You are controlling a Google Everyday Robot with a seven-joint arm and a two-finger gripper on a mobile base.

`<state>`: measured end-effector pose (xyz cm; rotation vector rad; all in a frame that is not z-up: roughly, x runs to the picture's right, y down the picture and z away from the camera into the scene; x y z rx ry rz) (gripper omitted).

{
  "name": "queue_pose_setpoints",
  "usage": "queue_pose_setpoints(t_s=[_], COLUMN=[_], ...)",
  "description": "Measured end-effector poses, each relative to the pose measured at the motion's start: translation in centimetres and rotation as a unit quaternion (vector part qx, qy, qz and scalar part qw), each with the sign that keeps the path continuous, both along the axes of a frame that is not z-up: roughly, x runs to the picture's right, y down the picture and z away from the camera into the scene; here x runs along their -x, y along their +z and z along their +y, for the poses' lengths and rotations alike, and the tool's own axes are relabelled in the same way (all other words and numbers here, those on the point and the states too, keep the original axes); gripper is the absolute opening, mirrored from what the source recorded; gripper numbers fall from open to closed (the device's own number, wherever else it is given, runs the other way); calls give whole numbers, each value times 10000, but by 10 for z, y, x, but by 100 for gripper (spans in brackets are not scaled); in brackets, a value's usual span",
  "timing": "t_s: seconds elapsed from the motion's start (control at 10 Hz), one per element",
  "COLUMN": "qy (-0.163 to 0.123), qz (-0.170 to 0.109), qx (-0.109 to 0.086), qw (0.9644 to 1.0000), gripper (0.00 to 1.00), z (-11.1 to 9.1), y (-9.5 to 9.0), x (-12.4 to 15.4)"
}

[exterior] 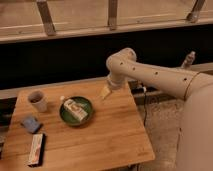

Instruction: Place the eraser on the white sponge

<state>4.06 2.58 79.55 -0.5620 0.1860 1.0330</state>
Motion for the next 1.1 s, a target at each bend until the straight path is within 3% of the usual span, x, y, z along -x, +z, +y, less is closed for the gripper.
queue_pose_setpoints(t_s=[0.7,1.1], qy=[19,-671], qz=[40,-282], qx=[-18,-57], qw=[10000,9973], gripper=[80,80], z=[-1,-3], y=[0,-1], x=[-2,45])
